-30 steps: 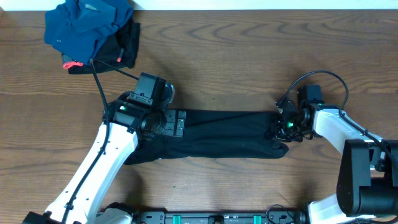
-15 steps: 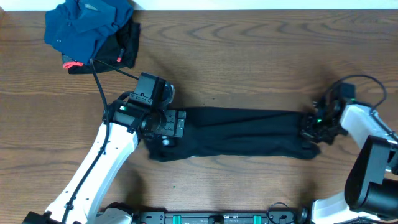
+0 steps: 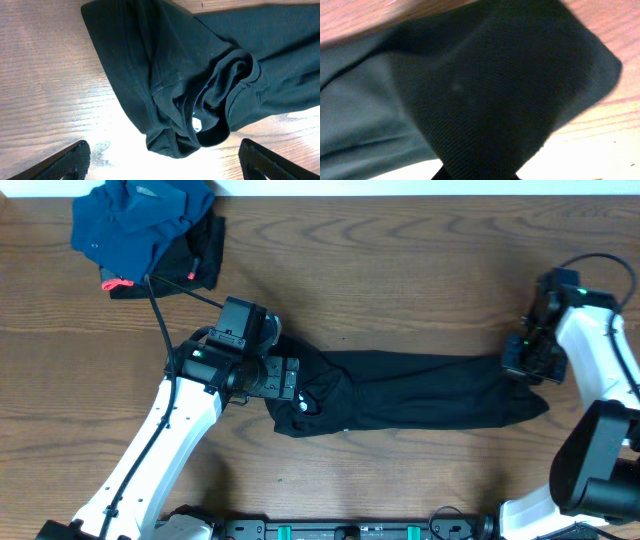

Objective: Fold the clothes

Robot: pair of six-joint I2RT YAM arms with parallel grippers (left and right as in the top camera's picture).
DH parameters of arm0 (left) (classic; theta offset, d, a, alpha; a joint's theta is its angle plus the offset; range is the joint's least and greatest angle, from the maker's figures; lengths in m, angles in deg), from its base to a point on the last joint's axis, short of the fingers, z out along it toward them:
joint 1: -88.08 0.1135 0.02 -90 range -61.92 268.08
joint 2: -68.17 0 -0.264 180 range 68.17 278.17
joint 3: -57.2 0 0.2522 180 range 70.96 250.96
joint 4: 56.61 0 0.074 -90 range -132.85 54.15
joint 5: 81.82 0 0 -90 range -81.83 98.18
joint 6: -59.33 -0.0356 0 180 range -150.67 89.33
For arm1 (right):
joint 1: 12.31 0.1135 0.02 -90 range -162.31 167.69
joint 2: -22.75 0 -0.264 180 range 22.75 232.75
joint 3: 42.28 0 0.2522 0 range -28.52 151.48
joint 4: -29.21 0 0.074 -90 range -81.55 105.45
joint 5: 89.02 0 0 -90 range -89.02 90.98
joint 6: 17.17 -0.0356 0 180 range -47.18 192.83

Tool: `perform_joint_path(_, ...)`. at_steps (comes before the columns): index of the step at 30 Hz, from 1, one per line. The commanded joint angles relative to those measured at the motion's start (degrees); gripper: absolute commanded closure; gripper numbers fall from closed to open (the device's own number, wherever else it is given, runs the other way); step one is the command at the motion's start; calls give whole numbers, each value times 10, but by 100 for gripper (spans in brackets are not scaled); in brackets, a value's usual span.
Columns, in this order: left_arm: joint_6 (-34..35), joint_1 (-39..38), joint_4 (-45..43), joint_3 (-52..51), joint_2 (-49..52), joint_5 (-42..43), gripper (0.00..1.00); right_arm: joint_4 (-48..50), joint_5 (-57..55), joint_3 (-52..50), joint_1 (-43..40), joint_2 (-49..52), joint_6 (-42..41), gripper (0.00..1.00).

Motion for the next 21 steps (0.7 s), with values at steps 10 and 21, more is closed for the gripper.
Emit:
perform_joint_path(10,-2,1,0,11,0,-7,5,16,21,8,205,1,-61,97)
perform_joint_path(21,-2,1,4,11,0,-7,5,85,105,-1,291,4,-83,51)
